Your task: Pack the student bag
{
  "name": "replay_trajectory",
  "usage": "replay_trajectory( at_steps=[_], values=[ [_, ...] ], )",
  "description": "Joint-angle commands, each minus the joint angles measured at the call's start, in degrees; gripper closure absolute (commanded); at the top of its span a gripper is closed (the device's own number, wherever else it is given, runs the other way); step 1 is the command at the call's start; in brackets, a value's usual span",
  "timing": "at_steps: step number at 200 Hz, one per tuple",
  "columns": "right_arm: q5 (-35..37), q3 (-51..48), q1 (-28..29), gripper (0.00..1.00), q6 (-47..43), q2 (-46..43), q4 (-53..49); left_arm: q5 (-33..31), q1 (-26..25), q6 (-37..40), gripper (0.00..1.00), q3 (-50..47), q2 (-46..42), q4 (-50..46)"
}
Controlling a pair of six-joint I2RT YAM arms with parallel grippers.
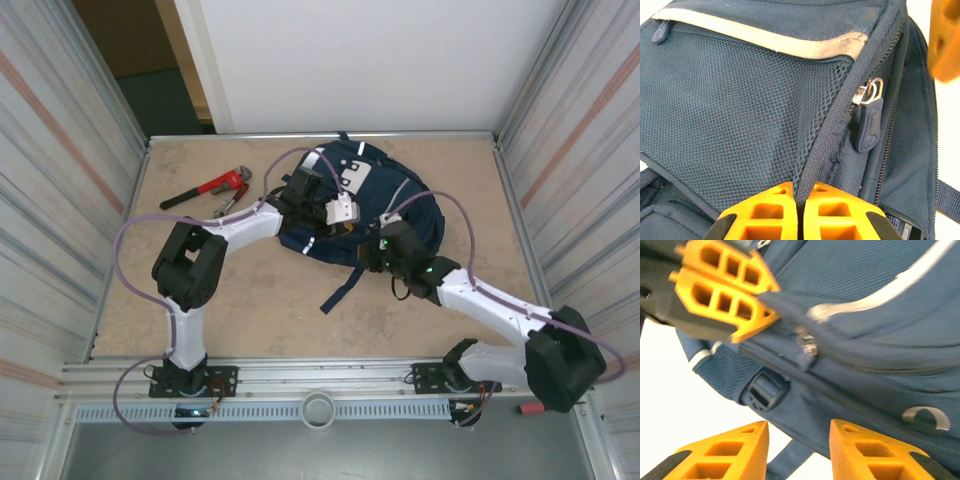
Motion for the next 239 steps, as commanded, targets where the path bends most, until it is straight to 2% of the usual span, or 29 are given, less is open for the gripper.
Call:
replay_trajectory(
  at_steps=[1, 28, 56, 83, 96, 159, 189, 239],
  values=[
    [8.17, 2.84, 1.23, 0.62, 4.49, 4.10, 2.82, 4.69, 0.25, -3.75, 1.00, 0.82, -2.69, -2.61],
    [10.31, 3.82, 1.25, 0.61, 7.94, 8.10, 6.12, 4.72, -0.22, -3.86, 1.00, 1.19, -2.60, -3.04],
    [10.44, 4.22, 1.03, 0.60, 7.79, 10.09, 9.91, 4.47, -0.51, -3.52, 1.00, 0.98, -2.60, -3.34],
    [9.69, 3.27, 0.55, 0.68, 6.59, 9.00, 13.26, 4.38, -0.48, -3.26, 1.00, 0.85, -2.51, -3.33],
    [8.57, 2.03, -0.09, 0.69, 6.09, 8.17, 15.74, 4.38, -0.43, -3.25, 1.00, 0.85, -2.43, -3.23],
    [7.59, 2.10, -3.29, 0.67, 8.18, 12.21, 17.03, 4.39, -0.59, -3.16, 1.00, 0.93, -2.25, -3.14],
    [8.62, 1.79, -3.17, 0.78, 8.03, 12.62, 17.56, 3.72, -0.52, -3.16, 1.00, 0.85, -2.34, -3.15],
    [10.94, -1.90, -3.27, 0.96, 6.76, 8.26, 13.02, 2.65, 0.79, -4.08, 1.00, 0.68, -2.69, -1.93]
  ],
)
